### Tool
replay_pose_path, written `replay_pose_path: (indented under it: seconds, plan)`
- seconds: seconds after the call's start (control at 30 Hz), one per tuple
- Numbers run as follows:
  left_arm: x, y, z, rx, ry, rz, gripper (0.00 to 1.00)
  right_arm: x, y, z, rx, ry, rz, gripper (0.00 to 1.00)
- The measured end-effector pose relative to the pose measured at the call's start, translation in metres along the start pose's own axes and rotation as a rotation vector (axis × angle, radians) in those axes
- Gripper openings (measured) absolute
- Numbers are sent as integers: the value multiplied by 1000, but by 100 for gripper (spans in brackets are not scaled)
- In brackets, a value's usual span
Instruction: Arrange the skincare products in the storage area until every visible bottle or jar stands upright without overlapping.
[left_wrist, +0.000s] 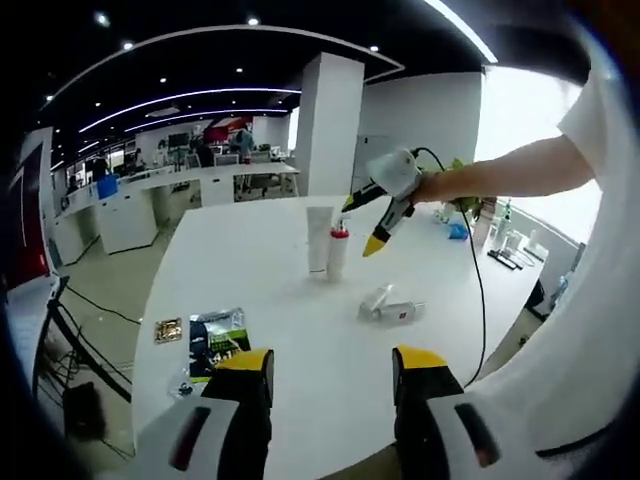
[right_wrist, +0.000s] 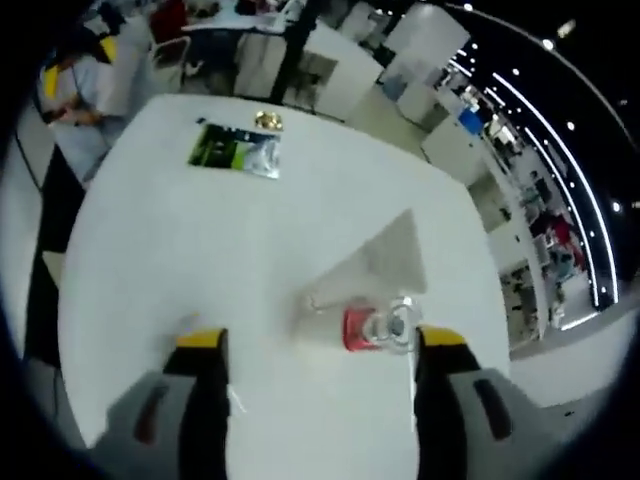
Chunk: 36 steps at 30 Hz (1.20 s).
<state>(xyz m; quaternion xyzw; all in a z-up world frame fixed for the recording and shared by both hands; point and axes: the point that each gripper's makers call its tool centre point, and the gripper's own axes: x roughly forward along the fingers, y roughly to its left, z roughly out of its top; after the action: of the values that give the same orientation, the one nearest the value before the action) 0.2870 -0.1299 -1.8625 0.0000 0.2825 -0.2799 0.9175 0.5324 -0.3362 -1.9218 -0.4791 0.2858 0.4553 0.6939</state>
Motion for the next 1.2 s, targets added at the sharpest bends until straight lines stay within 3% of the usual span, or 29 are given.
replay_pose_path:
  seconds: [0.1,0.23,0.5,0.7,0.87,1.1,1.2]
  plan:
    - [7,0,1,3,7,-18,48,1,1,-3,-79,34,-19,76]
    - [13,1,2,6,9,-29,48,3,3,-5,-106,47,-23,77]
    - [20,7,6,-5,6,-39,48,0,-3,-3,-73,21,-25,74]
    - [30,8,10,-13,7,-47,48,-8,-2,-4,19,-34,-79,74]
    - [44,0,14,14,26,-88,48,-20,-3,-17,82,-65,-141,77]
    - [71,-21,24,62,39,-173,48,-39,19,-60,332,-94,-158,77]
    - [82,-36,27,88,46,-225,48,-39,44,-83,444,-83,-128,76]
